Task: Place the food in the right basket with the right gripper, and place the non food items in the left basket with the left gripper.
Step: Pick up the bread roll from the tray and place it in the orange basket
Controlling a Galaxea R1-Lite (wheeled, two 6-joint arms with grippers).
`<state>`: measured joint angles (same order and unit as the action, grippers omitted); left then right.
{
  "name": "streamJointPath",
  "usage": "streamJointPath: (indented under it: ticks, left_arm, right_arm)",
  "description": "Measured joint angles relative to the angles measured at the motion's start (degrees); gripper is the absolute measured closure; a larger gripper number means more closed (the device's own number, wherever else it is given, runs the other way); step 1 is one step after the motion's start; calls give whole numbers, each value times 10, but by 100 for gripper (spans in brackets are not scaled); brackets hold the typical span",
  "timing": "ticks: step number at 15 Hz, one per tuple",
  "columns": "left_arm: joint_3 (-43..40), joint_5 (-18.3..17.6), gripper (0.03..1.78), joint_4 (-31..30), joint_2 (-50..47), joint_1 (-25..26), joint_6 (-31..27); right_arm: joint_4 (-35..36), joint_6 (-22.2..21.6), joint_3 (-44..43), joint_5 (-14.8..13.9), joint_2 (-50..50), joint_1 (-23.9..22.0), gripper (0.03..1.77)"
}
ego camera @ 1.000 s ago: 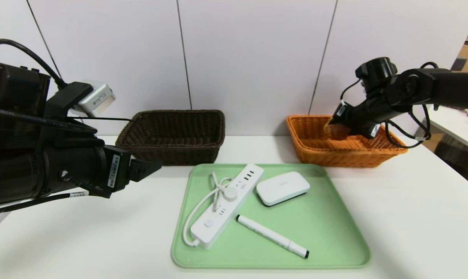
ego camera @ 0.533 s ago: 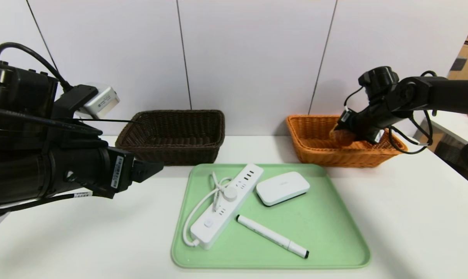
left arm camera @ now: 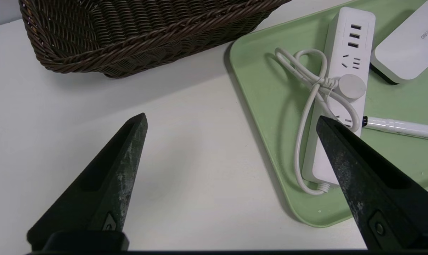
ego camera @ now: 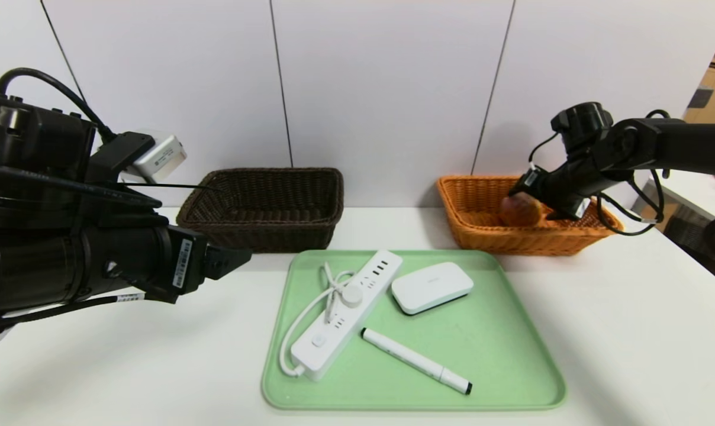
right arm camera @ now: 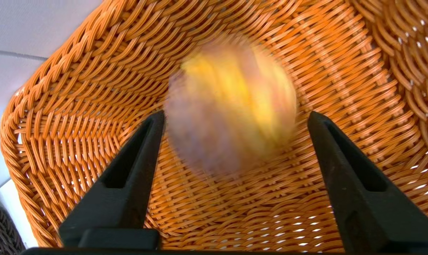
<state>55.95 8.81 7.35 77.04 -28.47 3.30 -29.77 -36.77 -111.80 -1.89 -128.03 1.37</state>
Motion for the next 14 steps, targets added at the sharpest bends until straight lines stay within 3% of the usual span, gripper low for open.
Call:
streamJointPath:
  ticks: [8,14]
  left_arm:
    - [4,0,12,0,0,0,0]
    - [-14,-1,12,1,-17,-14,2]
  right_arm:
    - [-5,-4,0,1,16,5,20]
    - [-80,1,3,-10,147,60,14]
